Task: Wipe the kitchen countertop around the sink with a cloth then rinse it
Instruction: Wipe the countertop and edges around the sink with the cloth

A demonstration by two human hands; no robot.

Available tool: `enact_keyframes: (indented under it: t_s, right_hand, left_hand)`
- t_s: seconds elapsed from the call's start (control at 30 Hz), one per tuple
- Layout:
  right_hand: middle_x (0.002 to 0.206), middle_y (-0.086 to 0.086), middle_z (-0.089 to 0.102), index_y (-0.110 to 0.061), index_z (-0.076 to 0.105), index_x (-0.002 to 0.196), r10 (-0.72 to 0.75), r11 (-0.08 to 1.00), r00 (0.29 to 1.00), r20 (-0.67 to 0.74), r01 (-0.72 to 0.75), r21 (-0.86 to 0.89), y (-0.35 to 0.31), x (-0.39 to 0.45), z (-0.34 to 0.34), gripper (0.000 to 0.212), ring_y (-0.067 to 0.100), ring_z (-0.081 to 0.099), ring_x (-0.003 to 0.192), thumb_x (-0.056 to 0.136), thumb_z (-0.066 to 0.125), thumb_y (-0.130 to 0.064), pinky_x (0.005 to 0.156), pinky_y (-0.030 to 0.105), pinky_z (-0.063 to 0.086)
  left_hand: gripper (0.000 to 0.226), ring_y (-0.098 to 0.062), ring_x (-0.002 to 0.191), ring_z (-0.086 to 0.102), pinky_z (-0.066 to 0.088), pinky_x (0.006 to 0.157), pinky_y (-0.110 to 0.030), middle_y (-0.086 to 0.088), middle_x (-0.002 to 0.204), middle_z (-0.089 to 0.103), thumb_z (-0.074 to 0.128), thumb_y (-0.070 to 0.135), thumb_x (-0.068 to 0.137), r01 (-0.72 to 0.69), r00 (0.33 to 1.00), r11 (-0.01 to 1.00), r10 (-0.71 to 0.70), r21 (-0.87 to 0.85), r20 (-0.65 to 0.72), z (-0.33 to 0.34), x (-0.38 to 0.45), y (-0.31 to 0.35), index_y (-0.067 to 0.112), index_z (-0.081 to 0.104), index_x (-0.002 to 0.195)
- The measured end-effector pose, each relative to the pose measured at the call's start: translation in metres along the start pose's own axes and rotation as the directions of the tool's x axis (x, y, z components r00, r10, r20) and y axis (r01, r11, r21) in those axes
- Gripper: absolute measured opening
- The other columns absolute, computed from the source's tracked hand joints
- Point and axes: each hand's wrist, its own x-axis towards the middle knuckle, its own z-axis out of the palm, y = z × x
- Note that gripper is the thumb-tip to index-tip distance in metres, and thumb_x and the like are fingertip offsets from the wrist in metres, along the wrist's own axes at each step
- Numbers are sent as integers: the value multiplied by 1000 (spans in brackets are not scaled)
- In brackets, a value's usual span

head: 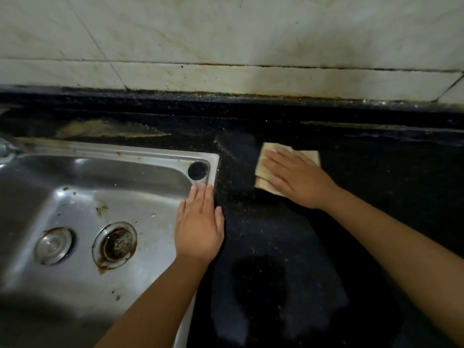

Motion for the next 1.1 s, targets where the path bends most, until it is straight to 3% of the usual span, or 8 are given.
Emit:
enact_keyframes:
  t_s: [0.07, 0.17, 0.4, 0.6, 0.77, 0.9, 1.0, 1.1]
  right_hand:
    - [157, -7, 6, -26, 15, 147, 114, 993, 993, -13, -113, 24, 16, -13, -1, 82, 12, 1, 145, 75, -7, -58, 115, 31, 4]
    - [158, -2, 4, -20, 15, 148, 185, 981, 982, -41, -182, 66, 10, 17, -7, 57, 15, 1, 145, 96, 12, -44, 115, 31, 6]
    - [155, 9, 20, -5, 25, 143, 61, 968, 983, -174, -16, 249, -49, 124, -20, 45, 17, 17, 143, 101, 23, -20, 112, 25, 12]
    - [157, -4, 10, -21, 24, 145, -108, 989, 992, -61, 114, 99, -56, 129, -19, 44, 12, 5, 145, 102, 20, -26, 114, 28, 4]
    - [157, -9, -3, -30, 9, 147, 67, 998, 998, -7, -67, -3, -27, 59, -7, 54, 11, -3, 144, 95, 6, -43, 116, 33, -2]
    - [156, -12, -8, -34, 1, 147, 223, 975, 975, 19, -222, -30, -6, -20, 6, 88, 10, -7, 144, 63, -20, -54, 115, 33, -3]
    - [156, -10, -9, -33, 1, 147, 369, 929, 929, 14, -369, 29, -3, -25, 6, 64, 12, -9, 144, 87, -5, -52, 116, 36, -5]
    - [157, -5, -9, -28, 4, 148, 377, 924, 926, -31, -373, 83, -15, 20, -3, 50, 17, -9, 144, 100, 13, -38, 116, 39, -5]
  left_hand:
    - [86, -15, 144, 8, -4, 109, -24, -2, 154, 18, -11, 46, 72, -7, 1000, 1000, 8, -23, 11, -2, 0, 0, 13, 18, 146]
    - [86, -15, 144, 8, -4, 108, -23, -2, 154, 18, -12, 46, 72, -19, 1000, 999, 19, -51, 3, -4, 0, 1, 13, 18, 146]
    - [53, -35, 118, 54, 33, 96, -49, -17, 124, 60, 28, 26, 87, -37, 997, 998, 41, 55, -70, 5, 5, -3, -2, 57, 121]
    - [59, -31, 129, 44, 22, 104, -41, -14, 133, 52, 19, 31, 88, -13, 999, 1000, 14, 24, -45, 4, 4, -4, 2, 50, 130]
    - [74, -25, 140, 26, 15, 112, -36, -10, 147, 36, 3, 42, 83, -20, 999, 1000, 21, 19, -30, 5, 4, -4, 7, 35, 140]
    - [82, -21, 143, 16, 6, 113, -31, -7, 151, 27, -6, 46, 78, -40, 999, 999, 40, -2, 0, 1, 2, -2, 9, 25, 144]
    - [78, -24, 141, 22, 7, 109, -31, -10, 148, 32, -1, 44, 81, -31, 999, 999, 31, -10, -17, 3, 2, -2, 6, 31, 141]
    - [59, -32, 125, 48, 27, 102, -44, -16, 130, 55, 21, 32, 87, -21, 998, 1000, 22, 18, -56, 4, 3, -2, 0, 52, 126]
